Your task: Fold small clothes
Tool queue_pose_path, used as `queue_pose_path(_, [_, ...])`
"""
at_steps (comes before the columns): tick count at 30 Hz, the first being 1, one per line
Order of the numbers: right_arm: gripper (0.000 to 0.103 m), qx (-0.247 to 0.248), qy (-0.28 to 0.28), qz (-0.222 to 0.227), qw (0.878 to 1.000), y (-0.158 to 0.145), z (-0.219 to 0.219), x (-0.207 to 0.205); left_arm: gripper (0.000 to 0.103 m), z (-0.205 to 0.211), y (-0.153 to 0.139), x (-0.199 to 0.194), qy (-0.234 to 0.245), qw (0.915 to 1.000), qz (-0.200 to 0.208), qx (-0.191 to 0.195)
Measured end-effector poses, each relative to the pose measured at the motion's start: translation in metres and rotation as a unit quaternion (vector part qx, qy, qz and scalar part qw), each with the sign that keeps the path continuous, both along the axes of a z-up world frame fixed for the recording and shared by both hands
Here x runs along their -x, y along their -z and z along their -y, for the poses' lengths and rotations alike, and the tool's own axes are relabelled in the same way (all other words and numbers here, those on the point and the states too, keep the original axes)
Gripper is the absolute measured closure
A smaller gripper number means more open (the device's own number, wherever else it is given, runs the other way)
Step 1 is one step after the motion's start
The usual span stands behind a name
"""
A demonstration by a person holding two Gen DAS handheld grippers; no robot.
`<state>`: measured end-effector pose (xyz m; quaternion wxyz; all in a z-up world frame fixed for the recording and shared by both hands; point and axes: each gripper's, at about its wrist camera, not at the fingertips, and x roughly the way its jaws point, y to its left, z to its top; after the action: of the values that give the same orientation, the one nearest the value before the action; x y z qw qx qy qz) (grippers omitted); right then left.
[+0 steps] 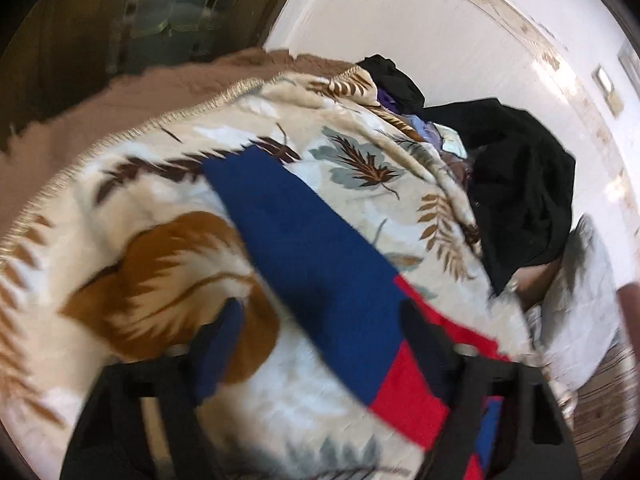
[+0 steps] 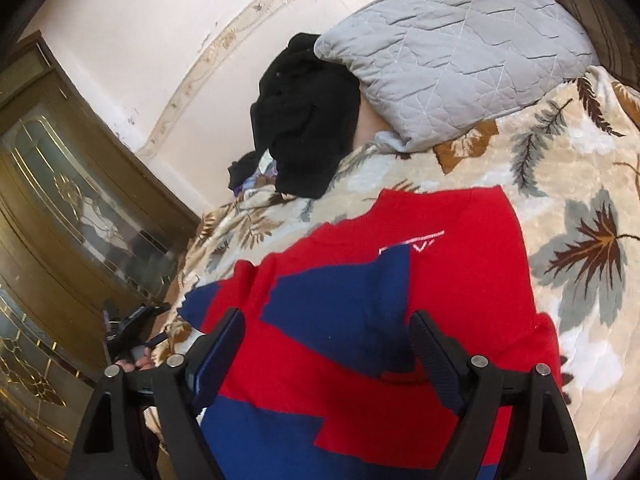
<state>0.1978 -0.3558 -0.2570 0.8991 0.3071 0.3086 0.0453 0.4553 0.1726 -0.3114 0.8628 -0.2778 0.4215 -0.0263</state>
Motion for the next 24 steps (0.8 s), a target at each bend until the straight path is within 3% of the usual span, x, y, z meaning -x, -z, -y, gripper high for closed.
queue_pose_path(3, [0.017, -0.01, 0.005, 0.0, 1.0, 0.003, 0.008, -0.001, 0.049, -0.008, 0.016, -0.015, -0.014, 0.9989, -0.013, 0.043])
queue_pose_path(6, [0.017, -0.02, 0.012, -0.009, 1.0, 0.007, 0.017, -0.003, 0.049, -0.011, 0.025, -0.025, -0.033, 0.9984, -0.025, 0.038])
queue_pose_path(13, [0.017, -0.012, 0.023, 0.001, 1.0, 0.001, 0.026, 0.003, 0.049, -0.019, 0.042, -0.043, -0.057, 0.9954, -0.02, 0.075])
queue_pose_path(14, [0.017, -0.008, 0.027, 0.001, 1.0, 0.001, 0.027, 0.004, 0.055, -0.015, 0.041, -0.044, -0.058, 0.9958, -0.017, 0.069])
queue_pose_path(15, [0.017, -0.004, 0.033, 0.002, 0.999, 0.001, 0.029, 0.006, 0.074, -0.013, 0.04, -0.045, -0.055, 0.9962, -0.012, 0.067])
queue_pose_path(17, [0.019, 0.003, 0.051, 0.006, 0.999, 0.001, 0.036, 0.013, 0.095, -0.004, 0.034, -0.046, -0.044, 0.9976, 0.003, 0.053])
queue_pose_path(21, [0.032, 0.004, 0.08, 0.006, 0.997, 0.002, 0.052, 0.023, 0.096, 0.021, 0.009, -0.04, -0.03, 0.9988, 0.038, -0.003])
queue_pose_path(24, [0.032, 0.016, 0.104, 0.002, 0.994, 0.004, 0.063, 0.035, 0.096, 0.059, -0.02, -0.032, 0.011, 0.996, 0.073, -0.05])
